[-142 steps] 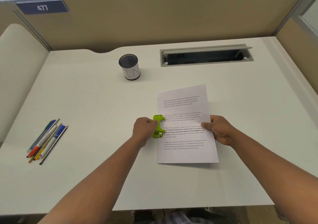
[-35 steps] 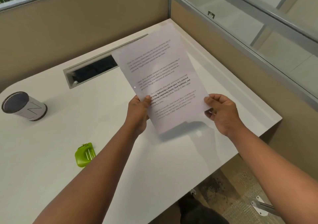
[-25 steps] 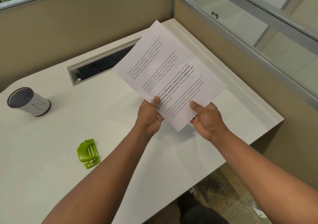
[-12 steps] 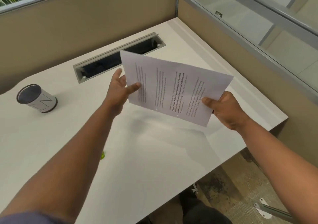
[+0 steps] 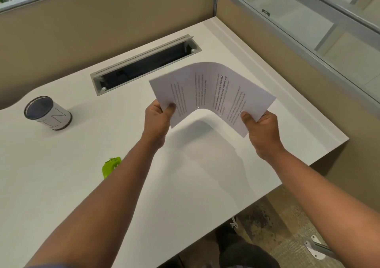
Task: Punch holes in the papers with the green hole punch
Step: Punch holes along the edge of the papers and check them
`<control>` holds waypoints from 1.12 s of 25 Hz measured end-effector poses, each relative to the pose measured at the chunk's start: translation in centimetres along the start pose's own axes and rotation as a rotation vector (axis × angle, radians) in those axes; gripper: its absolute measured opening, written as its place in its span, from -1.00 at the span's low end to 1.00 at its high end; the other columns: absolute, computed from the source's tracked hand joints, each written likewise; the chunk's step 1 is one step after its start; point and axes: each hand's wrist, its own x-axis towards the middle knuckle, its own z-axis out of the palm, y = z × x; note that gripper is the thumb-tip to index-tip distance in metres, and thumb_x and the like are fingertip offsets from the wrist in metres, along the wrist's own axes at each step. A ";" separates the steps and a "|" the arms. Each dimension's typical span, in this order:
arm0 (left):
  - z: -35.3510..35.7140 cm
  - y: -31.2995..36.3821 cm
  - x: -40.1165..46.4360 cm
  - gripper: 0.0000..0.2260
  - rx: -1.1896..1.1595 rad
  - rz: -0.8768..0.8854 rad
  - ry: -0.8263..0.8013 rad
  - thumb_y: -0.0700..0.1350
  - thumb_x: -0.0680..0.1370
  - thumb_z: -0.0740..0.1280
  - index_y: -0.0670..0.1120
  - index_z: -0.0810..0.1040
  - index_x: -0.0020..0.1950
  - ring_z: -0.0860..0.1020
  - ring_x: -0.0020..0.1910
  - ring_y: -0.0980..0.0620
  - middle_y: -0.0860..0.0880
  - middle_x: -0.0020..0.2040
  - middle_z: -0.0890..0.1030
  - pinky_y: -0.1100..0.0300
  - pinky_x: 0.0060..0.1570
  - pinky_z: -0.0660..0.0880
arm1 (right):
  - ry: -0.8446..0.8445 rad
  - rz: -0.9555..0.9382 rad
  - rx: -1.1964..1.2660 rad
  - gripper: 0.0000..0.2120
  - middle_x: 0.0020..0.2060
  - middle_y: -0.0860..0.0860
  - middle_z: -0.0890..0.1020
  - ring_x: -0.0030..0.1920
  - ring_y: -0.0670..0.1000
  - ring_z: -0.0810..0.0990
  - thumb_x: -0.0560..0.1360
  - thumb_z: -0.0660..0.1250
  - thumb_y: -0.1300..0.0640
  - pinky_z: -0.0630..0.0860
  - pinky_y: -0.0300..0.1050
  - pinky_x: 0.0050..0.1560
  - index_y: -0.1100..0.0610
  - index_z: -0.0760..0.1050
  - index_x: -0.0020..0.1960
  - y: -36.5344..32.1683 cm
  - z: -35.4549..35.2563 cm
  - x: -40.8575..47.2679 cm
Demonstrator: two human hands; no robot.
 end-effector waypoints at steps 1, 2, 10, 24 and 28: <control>0.5 -0.5 -0.5 -0.83 -0.014 0.009 0.031 -0.18 0.56 0.36 0.07 0.65 0.05 0.69 0.05 0.01 0.08 0.02 0.74 0.07 0.06 0.61 | 0.016 -0.001 0.003 -0.82 0.06 -0.12 0.71 0.09 -0.07 0.70 0.61 0.35 0.22 0.63 -0.20 0.08 -0.03 0.59 0.12 0.4 0.4 -0.2; 0.8 -1.2 -1.0 -0.82 -0.024 0.008 0.059 -0.18 0.55 0.36 0.08 0.64 0.05 0.69 0.05 0.04 0.10 0.02 0.73 0.12 0.04 0.61 | 0.024 -0.002 -0.013 -0.82 0.02 -0.16 0.71 0.07 -0.09 0.70 0.61 0.35 0.21 0.63 -0.23 0.06 -0.05 0.60 0.07 0.9 0.8 -0.5; 1.7 -3.3 -2.3 -0.74 0.119 -0.042 0.144 -0.19 0.65 0.24 0.18 0.60 0.01 0.65 -0.06 0.28 0.30 -0.08 0.69 0.33 -0.09 0.56 | 0.023 0.004 -0.178 -0.76 0.02 -0.24 0.64 0.03 -0.29 0.64 0.63 0.28 0.17 0.56 -0.42 -0.02 0.04 0.52 0.28 3.3 1.9 -1.1; 1.3 -3.6 -1.7 -0.84 0.175 -0.017 0.166 -0.19 0.64 0.30 0.03 0.61 0.13 0.63 -0.10 0.32 0.23 -0.03 0.68 0.36 -0.11 0.54 | 0.018 0.160 -0.194 -0.75 0.07 -0.07 0.67 0.13 0.02 0.65 0.63 0.29 0.19 0.58 -0.13 0.09 0.10 0.53 0.29 3.7 1.9 -1.1; -0.5 0.7 0.3 -0.86 0.294 0.051 0.106 -0.15 0.63 0.35 -0.02 0.62 0.17 0.64 -0.02 0.13 0.08 0.02 0.67 0.32 -0.16 0.55 | 0.022 0.143 -0.096 -0.75 0.04 -0.11 0.70 0.05 -0.10 0.70 0.55 0.41 0.23 0.64 -0.06 0.14 -0.01 0.56 0.17 1.9 1.0 -0.3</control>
